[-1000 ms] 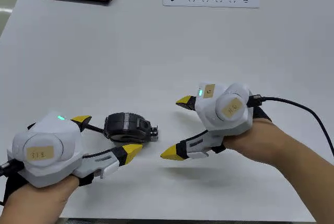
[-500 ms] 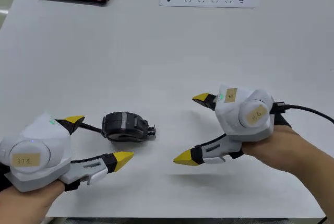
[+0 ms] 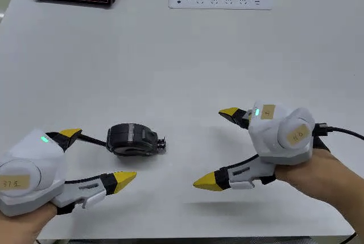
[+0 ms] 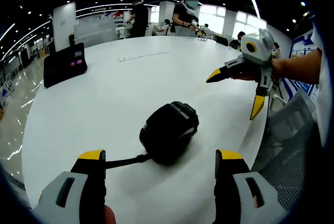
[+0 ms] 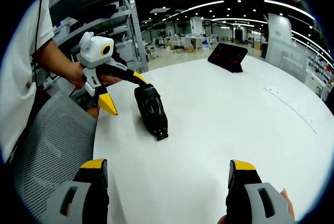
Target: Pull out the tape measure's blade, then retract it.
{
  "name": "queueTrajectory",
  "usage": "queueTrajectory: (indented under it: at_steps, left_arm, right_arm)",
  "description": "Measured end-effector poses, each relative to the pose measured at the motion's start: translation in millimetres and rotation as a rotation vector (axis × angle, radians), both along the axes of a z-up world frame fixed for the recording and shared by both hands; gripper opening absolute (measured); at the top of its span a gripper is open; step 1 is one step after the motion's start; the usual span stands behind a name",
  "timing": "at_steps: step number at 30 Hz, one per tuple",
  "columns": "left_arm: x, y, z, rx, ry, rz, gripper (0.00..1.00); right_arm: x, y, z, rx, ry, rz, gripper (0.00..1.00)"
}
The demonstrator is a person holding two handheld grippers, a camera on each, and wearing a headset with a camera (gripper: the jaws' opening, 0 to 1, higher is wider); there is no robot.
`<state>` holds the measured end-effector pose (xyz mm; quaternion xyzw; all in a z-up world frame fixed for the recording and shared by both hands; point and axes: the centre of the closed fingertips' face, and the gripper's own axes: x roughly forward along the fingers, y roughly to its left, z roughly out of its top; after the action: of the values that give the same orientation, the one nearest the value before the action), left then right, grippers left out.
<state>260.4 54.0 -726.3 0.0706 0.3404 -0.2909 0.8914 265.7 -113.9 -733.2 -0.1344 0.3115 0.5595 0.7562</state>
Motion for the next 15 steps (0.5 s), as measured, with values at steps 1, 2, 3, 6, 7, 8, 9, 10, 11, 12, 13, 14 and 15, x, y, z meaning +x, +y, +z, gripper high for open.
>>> queueTrajectory:
  at_steps: [1,2,3,6,7,8,9,10,11,12,13,14,15]
  left_arm:
    - [-0.4,0.2,0.9,-0.001,0.001,-0.001,0.84]
    - [-0.2,0.0,1.9,-0.003,-0.004,-0.004,0.85]
    - [-0.5,-0.7,2.7,-0.007,-0.003,-0.009,0.85]
    - [-1.2,-2.0,3.2,-0.017,0.004,-0.016,0.88]
    - [-1.2,-2.6,3.7,-0.020,0.002,-0.021,0.89]
    - [-1.1,-2.9,4.6,-0.024,0.000,-0.024,0.90]
    - [-1.2,-3.4,5.0,-0.026,0.000,-0.026,0.90]
    - [-1.4,-3.5,5.2,-0.027,0.002,-0.027,0.90]
    - [-1.4,-3.6,5.7,-0.026,0.000,-0.029,0.91]
    - [-1.3,-3.7,6.3,-0.026,-0.001,-0.031,0.92]
    - [-1.3,-4.0,7.5,-0.033,-0.001,-0.034,0.93]
    - [-1.1,-3.6,8.2,-0.032,-0.003,-0.034,0.93]
    - [-1.1,-3.4,8.7,-0.031,-0.004,-0.037,0.93]
  right_arm:
    - [-1.1,-1.6,0.2,-0.001,-0.001,-0.003,0.95]
    - [-2.0,-2.3,0.6,0.000,0.004,-0.006,0.95]
    - [-3.0,-3.3,1.8,0.006,0.007,-0.012,0.95]
    - [-4.9,-6.2,4.9,0.014,0.009,-0.022,0.95]
    - [-5.5,-6.9,5.7,0.017,0.012,-0.025,0.95]
    - [-5.8,-8.1,6.4,0.017,0.010,-0.029,0.95]
    - [-6.2,-8.9,6.5,0.015,0.010,-0.030,0.95]
    - [-6.6,-9.8,6.6,0.014,0.011,-0.030,0.95]
    - [-6.9,-11.2,7.1,0.014,0.010,-0.033,0.95]
    - [-6.8,-12.0,7.6,0.014,0.008,-0.035,0.95]
    - [-7.1,-13.1,8.8,0.018,0.009,-0.037,0.95]
    - [-6.9,-13.6,9.5,0.023,0.011,-0.041,0.94]
    - [-6.9,-13.9,9.8,0.025,0.012,-0.044,0.94]
